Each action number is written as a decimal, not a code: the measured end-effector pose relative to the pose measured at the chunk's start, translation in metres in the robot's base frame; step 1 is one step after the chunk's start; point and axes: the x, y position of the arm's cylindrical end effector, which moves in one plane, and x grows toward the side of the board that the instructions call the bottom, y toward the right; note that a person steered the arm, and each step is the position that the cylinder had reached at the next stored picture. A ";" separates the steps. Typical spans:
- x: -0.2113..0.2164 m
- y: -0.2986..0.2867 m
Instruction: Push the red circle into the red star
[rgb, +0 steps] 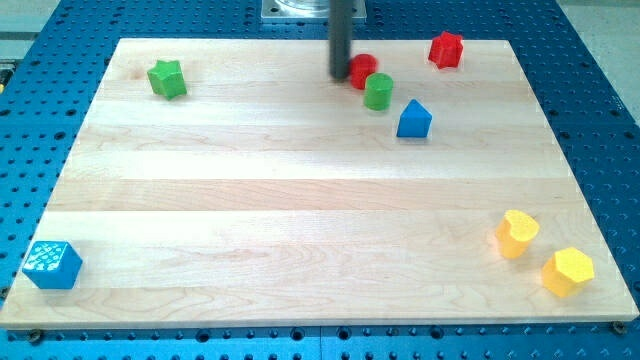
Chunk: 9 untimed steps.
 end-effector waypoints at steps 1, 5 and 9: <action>-0.002 -0.009; 0.037 -0.015; 0.021 0.082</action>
